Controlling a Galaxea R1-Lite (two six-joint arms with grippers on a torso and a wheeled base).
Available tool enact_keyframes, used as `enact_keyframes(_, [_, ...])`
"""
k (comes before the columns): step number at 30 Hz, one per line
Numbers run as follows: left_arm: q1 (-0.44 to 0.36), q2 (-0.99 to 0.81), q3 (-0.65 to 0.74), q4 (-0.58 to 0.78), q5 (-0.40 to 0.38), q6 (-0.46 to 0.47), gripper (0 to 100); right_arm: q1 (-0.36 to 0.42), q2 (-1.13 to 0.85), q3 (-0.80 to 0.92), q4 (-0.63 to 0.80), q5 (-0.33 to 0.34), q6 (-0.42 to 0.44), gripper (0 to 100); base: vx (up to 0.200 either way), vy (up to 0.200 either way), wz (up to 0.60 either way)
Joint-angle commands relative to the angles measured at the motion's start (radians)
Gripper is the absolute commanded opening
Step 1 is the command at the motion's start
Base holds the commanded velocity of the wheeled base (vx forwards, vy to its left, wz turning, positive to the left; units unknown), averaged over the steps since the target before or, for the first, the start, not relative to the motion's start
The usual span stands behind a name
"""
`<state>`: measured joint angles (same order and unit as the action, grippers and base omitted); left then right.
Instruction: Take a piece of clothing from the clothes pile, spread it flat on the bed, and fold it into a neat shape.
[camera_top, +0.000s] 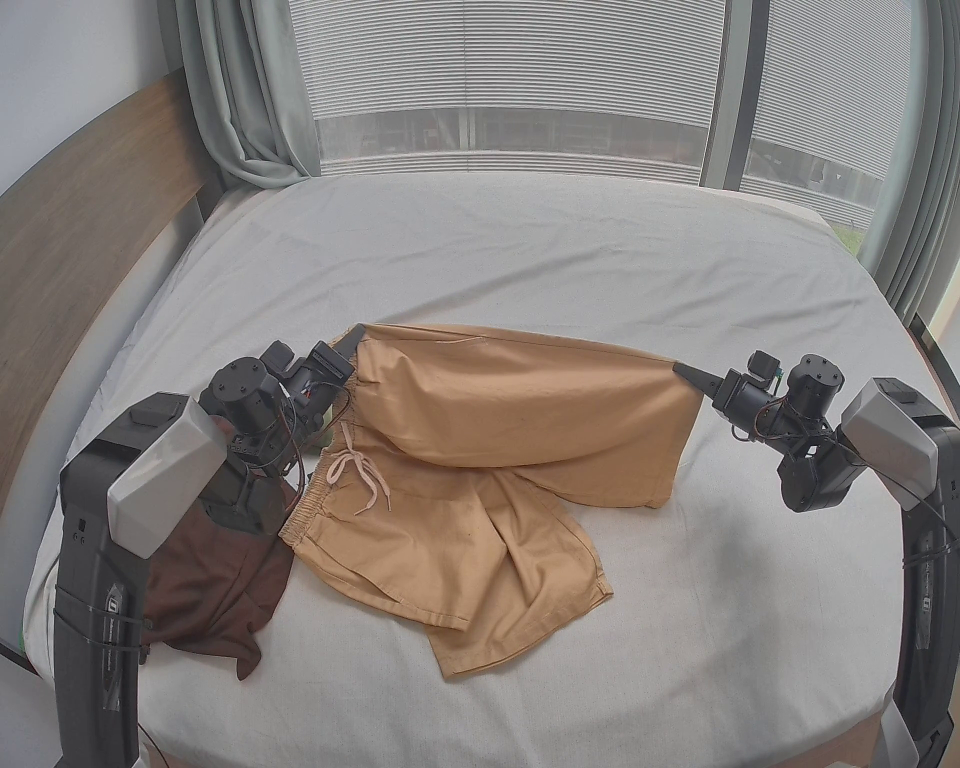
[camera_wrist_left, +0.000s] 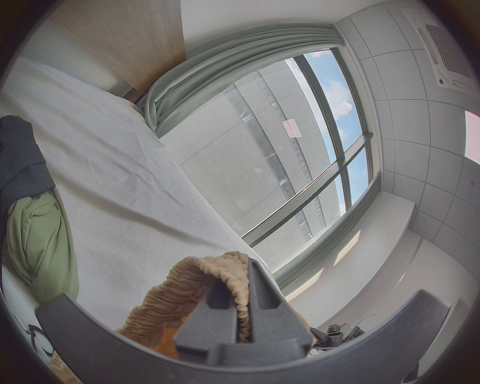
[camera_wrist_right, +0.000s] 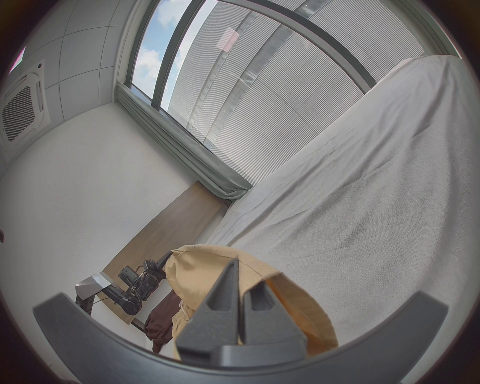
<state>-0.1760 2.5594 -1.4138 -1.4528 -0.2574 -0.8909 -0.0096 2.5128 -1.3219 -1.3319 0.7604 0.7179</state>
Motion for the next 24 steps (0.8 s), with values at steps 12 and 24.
enact_keyframes(12, [0.004,0.028,-0.083,0.022,0.001,0.000,100,-0.001,0.037,-0.054,-0.006,-0.020,0.000,100,0.000,0.000,0.00])
enact_keyframes(24, [0.006,0.015,-0.070,0.141,0.027,0.029,100,0.010,-0.028,0.128,-0.079,-0.064,-0.009,100,0.000,0.000,0.00])
